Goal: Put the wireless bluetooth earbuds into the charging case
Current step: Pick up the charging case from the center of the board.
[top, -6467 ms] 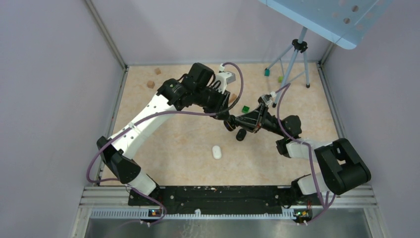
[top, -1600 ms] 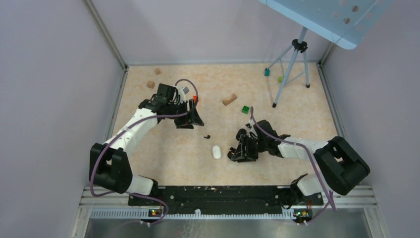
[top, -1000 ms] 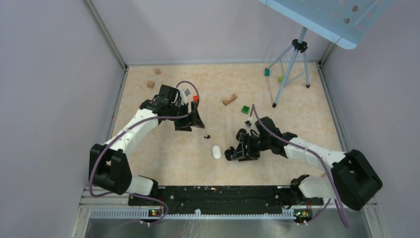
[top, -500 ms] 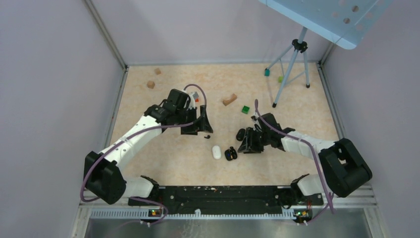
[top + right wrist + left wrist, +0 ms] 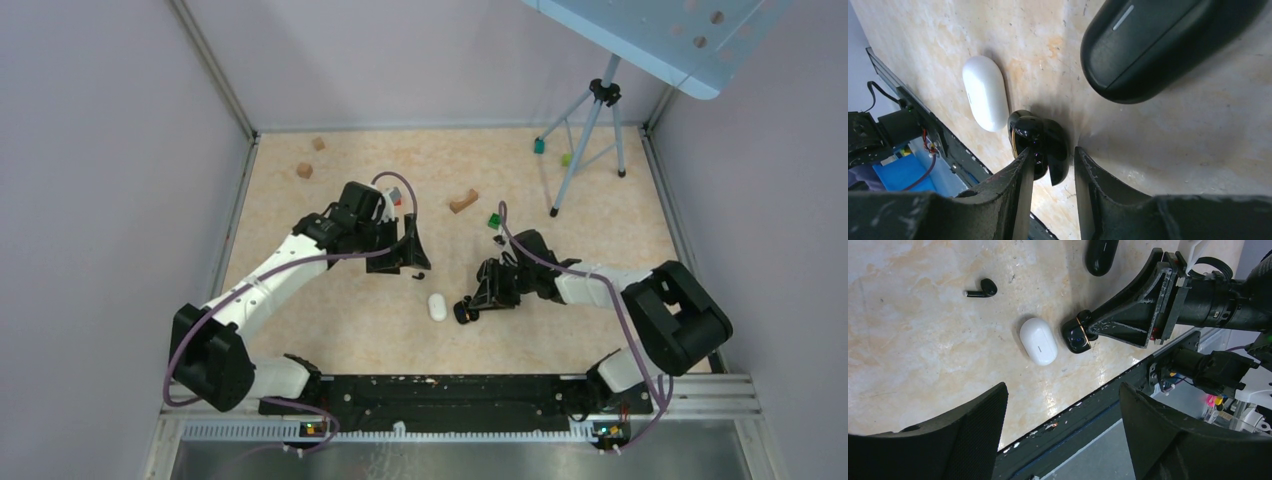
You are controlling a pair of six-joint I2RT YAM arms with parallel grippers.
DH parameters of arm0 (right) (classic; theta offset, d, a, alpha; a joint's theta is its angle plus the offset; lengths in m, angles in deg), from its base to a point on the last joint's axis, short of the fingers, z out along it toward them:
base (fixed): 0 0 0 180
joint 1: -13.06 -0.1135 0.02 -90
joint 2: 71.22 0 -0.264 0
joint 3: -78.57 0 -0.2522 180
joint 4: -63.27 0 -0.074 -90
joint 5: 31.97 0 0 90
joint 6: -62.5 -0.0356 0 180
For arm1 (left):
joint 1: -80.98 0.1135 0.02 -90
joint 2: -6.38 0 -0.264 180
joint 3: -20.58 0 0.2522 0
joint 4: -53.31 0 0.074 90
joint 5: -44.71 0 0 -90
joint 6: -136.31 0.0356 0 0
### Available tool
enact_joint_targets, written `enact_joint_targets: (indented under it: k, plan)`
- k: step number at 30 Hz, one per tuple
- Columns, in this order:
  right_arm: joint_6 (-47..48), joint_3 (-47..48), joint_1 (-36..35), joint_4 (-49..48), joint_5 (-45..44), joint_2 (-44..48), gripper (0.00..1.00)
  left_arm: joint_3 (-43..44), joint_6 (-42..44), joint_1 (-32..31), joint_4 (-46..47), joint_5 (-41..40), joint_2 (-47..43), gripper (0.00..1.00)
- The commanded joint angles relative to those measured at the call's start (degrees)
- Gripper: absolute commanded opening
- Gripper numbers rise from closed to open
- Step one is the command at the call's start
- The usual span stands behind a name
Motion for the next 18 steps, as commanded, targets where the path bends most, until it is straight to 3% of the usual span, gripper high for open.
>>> enact_joint_targets:
  k: [1, 18]
  plan:
    - [0.14, -0.05, -0.58, -4.05, 0.78, -1.37, 0.33, 0.70, 0.55, 0.09, 2.10, 1.30, 1.56, 0.86]
    - [1.82, 0.12, -1.02, -3.36, 1.05, -3.32, 0.15, -0.07, -0.10, 0.11, 3.16, 1.67, 3.57, 0.86]
